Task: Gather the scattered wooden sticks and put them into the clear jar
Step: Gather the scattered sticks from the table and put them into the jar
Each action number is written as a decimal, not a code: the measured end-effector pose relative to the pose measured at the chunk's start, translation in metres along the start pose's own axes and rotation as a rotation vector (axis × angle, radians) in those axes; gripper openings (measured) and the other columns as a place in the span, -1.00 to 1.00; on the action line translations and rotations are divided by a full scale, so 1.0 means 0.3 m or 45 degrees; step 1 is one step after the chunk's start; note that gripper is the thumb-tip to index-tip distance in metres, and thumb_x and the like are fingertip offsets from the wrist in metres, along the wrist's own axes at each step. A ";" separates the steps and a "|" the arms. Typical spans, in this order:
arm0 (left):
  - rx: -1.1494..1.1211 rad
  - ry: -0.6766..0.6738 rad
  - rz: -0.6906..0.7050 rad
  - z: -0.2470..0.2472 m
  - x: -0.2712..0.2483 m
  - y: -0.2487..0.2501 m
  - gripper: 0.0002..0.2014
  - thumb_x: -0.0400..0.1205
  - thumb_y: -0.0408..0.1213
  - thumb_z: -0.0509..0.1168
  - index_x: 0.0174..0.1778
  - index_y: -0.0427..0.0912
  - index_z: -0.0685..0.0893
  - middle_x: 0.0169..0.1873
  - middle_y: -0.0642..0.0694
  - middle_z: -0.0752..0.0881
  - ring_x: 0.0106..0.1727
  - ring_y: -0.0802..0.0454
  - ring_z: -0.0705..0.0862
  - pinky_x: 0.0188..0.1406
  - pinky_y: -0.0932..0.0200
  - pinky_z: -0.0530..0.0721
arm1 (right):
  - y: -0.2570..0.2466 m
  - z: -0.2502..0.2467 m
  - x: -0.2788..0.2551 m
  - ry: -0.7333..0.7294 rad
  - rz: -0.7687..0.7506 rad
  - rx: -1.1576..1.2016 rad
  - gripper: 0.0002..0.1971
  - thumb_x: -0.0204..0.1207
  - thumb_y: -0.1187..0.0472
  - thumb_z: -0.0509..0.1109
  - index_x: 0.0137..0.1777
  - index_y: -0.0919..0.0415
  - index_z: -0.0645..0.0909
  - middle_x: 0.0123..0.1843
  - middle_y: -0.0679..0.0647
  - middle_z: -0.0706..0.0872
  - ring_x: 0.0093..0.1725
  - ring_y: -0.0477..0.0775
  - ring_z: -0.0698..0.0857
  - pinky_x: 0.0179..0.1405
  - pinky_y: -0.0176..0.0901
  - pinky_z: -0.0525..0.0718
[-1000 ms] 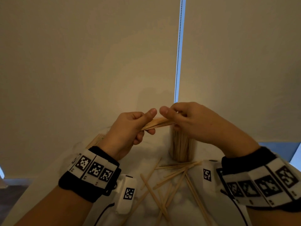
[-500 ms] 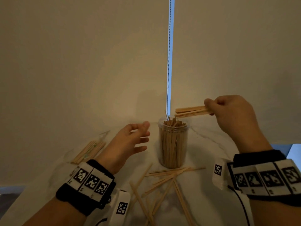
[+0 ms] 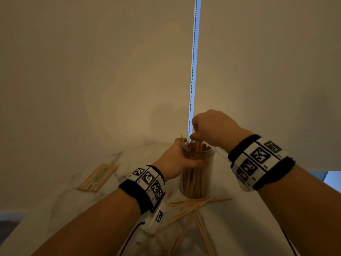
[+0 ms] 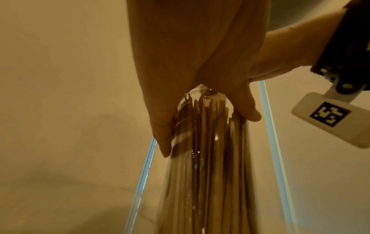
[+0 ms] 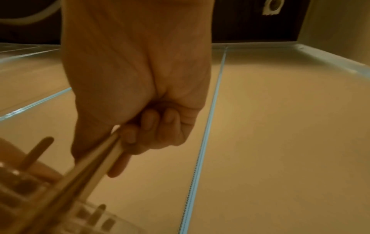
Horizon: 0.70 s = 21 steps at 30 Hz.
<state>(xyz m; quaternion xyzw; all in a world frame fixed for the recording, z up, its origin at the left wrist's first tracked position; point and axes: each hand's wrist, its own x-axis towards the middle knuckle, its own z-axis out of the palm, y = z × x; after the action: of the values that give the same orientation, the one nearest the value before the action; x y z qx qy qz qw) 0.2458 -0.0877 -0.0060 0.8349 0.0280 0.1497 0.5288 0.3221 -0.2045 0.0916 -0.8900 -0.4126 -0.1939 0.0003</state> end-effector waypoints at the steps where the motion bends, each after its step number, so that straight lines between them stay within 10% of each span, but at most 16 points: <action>1: 0.001 0.007 -0.005 0.001 0.002 -0.011 -0.39 0.43 -0.34 0.66 0.29 -0.05 0.49 0.06 0.12 0.75 0.07 0.29 0.75 0.05 0.35 0.69 | -0.009 0.008 0.012 -0.031 -0.036 -0.039 -0.65 0.53 -0.12 0.46 -0.31 0.08 0.48 -0.28 0.04 0.57 -0.18 0.16 0.63 -0.28 -0.09 0.51; 4: 0.008 -0.005 0.012 -0.002 0.009 -0.019 -0.26 0.38 -0.26 0.70 0.40 -0.09 0.44 0.10 0.13 0.79 0.17 0.18 0.76 0.18 0.15 0.72 | -0.023 0.030 0.052 -0.114 -0.047 -0.149 -0.59 0.61 -0.08 0.36 -0.37 0.09 0.37 -0.28 0.06 0.56 -0.18 0.19 0.61 -0.23 -0.05 0.57; 9: 0.057 -0.092 0.071 -0.004 0.017 -0.010 -0.54 0.45 -0.37 0.63 0.18 0.03 0.65 0.08 0.03 0.82 0.15 0.14 0.78 0.33 -0.05 0.71 | -0.045 0.078 0.087 -0.379 -0.005 0.007 -0.75 0.74 0.10 0.18 0.26 0.28 0.44 0.10 0.24 0.72 -0.10 0.20 0.67 -0.12 -0.02 0.63; 13: 0.008 -0.064 -0.008 -0.011 0.011 -0.015 -0.43 0.48 -0.37 0.61 0.22 0.02 0.40 -0.06 0.28 0.65 -0.14 0.54 0.62 -0.14 0.59 0.62 | -0.031 0.089 0.068 -0.328 -0.010 -0.108 -0.71 0.65 -0.04 0.33 0.01 0.21 0.51 -0.08 0.14 0.68 -0.18 0.13 0.62 -0.19 -0.10 0.56; 17: 0.013 -0.062 -0.020 -0.013 0.005 -0.015 -0.46 0.47 -0.41 0.62 0.26 -0.06 0.52 -0.05 0.15 0.69 -0.12 0.48 0.69 -0.06 0.50 0.64 | -0.033 0.092 0.033 -0.443 0.052 -0.048 -0.67 0.76 0.06 0.11 0.17 0.26 0.63 0.08 0.17 0.71 -0.03 0.17 0.68 -0.03 -0.06 0.64; 21: 0.046 -0.062 -0.097 -0.012 0.006 -0.015 -0.01 0.44 -0.21 0.66 0.65 -0.19 0.16 0.08 0.19 0.64 0.09 0.29 0.62 0.05 0.39 0.58 | 0.018 0.024 0.014 -0.395 0.066 0.279 -0.77 0.68 0.15 0.26 0.11 0.21 0.72 0.06 0.12 0.77 0.01 0.13 0.74 -0.02 -0.07 0.65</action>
<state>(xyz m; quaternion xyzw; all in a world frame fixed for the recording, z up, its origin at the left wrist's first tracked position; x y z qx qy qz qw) 0.2470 -0.0823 -0.0081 0.8460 0.0496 0.1085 0.5196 0.3310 -0.2038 0.0873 -0.9143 -0.4031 -0.0081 0.0384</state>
